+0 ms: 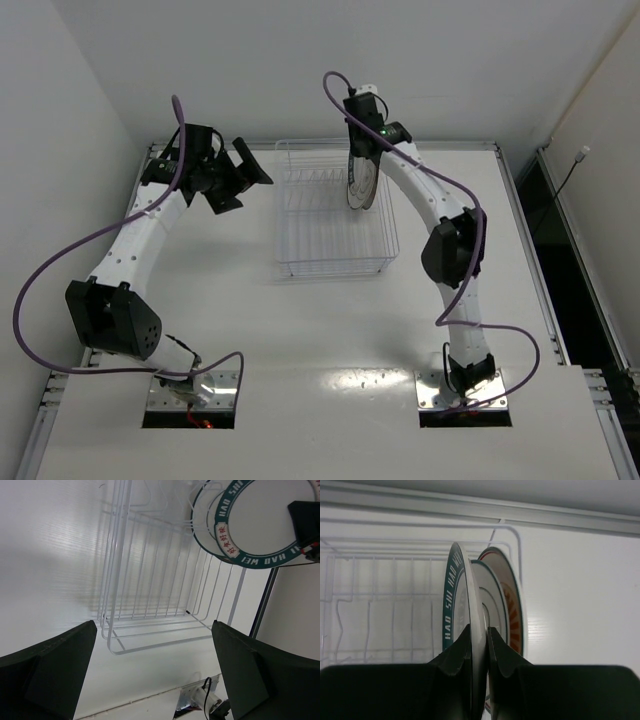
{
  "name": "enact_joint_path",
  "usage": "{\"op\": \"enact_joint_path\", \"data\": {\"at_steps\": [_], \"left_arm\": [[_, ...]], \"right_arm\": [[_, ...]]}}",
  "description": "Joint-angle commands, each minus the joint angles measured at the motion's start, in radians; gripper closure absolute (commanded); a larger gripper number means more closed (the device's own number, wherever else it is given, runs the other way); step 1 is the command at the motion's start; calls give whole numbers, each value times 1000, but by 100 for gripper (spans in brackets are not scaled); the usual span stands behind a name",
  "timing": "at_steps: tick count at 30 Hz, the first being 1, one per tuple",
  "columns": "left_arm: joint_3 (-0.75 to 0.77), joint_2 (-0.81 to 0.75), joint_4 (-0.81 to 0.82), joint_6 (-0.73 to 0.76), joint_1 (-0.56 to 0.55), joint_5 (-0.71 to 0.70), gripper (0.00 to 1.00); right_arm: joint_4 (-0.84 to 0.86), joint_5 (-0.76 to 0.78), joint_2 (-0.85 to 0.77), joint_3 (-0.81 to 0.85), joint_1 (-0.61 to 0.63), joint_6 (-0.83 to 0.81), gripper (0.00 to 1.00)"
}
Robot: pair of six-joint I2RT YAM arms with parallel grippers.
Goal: Load the plates into the dish rack
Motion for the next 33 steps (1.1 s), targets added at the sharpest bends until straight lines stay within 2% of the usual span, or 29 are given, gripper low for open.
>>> {"op": "enact_joint_path", "data": {"at_steps": [1, 4, 5, 6, 11, 12, 17, 21, 23, 24, 25, 26, 27, 28, 29, 31, 33], "left_arm": [[37, 1, 1, 7, -7, -10, 0], [37, 1, 1, 7, -7, -20, 0], [37, 1, 1, 7, -7, -20, 0], [37, 1, 1, 7, -7, -20, 0], [37, 10, 1, 7, -7, -10, 0], [37, 20, 1, -2, -7, 0, 0], [47, 32, -9, -11, -7, -21, 0], [47, 52, -29, -11, -7, -46, 0], [24, 52, -29, -11, -7, -56, 0], [8, 52, -29, -23, -7, -46, 0], [-30, 38, -29, -35, -7, -27, 0], [-54, 38, -14, -36, -7, 11, 0], [-76, 23, -2, -45, -7, 22, 0], [-97, 5, -2, -45, -7, 22, 0], [-131, -6, -2, -45, -7, 22, 0], [-168, -37, -2, -45, -7, 13, 0], [-188, -58, -2, -45, -7, 13, 0]], "right_arm": [[39, -65, 26, -38, 5, 35, 100], [30, -87, 35, -60, 5, 35, 99], [30, -96, 35, -60, -4, 35, 80], [30, -107, 35, -60, -4, 35, 72], [-27, -87, -9, -78, -4, 44, 67], [-41, -78, -25, -64, -4, 44, 58], [-134, -58, -216, -63, -13, 44, 32], [-185, -230, -484, -204, -32, 44, 0], [-235, -279, -558, -285, -32, 56, 0], [-255, -335, -656, -337, -32, 57, 0], [-236, -381, -727, -503, -19, 41, 0], [-145, -468, -808, -608, -19, 29, 0], [-88, -495, -898, -715, -19, 47, 0], [-32, -510, -1080, -911, -19, 67, 0], [12, -521, -1162, -988, -28, 95, 0], [21, -488, -1299, -1101, -29, 173, 0], [-77, -458, -1324, -1127, -29, 204, 0]]}}
